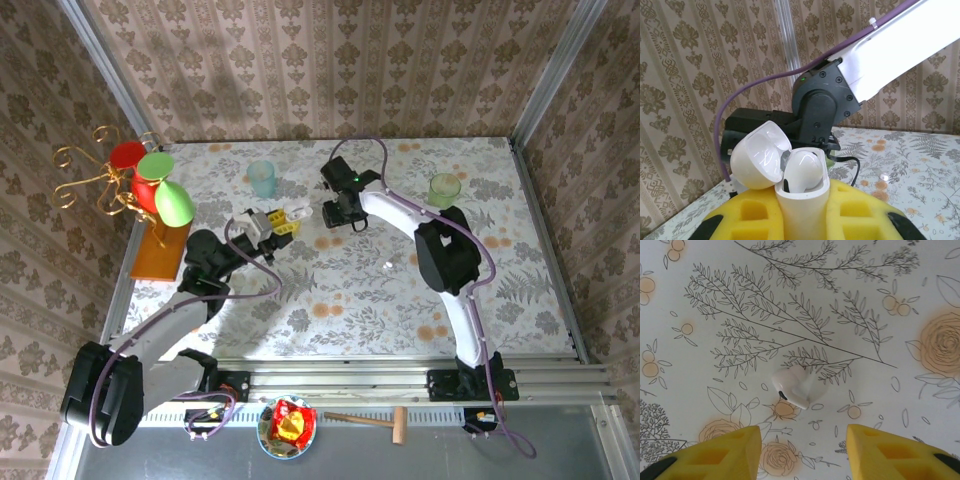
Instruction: Insert the wireless bluetooth earbuds into the charging case
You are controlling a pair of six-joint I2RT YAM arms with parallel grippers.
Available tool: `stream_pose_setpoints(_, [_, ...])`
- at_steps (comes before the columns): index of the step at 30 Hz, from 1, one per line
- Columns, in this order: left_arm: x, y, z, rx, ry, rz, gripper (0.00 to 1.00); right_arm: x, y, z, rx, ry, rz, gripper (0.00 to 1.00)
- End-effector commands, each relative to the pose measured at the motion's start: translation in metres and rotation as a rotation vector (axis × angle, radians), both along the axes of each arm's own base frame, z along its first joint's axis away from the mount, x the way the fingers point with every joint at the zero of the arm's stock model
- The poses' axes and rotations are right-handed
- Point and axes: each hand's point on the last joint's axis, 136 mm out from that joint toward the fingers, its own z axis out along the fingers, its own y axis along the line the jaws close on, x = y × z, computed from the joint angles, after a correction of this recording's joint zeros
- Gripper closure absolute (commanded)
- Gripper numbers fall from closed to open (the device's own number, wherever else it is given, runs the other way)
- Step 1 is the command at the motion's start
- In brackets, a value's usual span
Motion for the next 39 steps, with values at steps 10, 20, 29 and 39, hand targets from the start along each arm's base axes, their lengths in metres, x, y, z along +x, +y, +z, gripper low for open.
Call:
stream_pose_setpoints(10, [-0.004,0.000,-0.001,-0.001,-0.025,-0.008,1.00,0.006,0.010,-0.021,-0.147,0.052,0.022,0.58])
stream_pose_setpoints(20, [-0.006,0.002,-0.001,0.000,-0.029,0.001,1.00,0.013,0.018,-0.036,-0.173,0.081,0.025,0.64])
stream_pose_setpoints(29, [-0.006,0.002,-0.002,0.001,-0.028,0.005,1.00,0.010,0.013,-0.049,-0.211,0.107,0.031,0.64])
stream_pose_setpoints(39, [-0.005,0.003,-0.001,-0.006,-0.025,0.006,1.00,0.016,0.011,-0.056,-0.227,0.103,0.023,0.72])
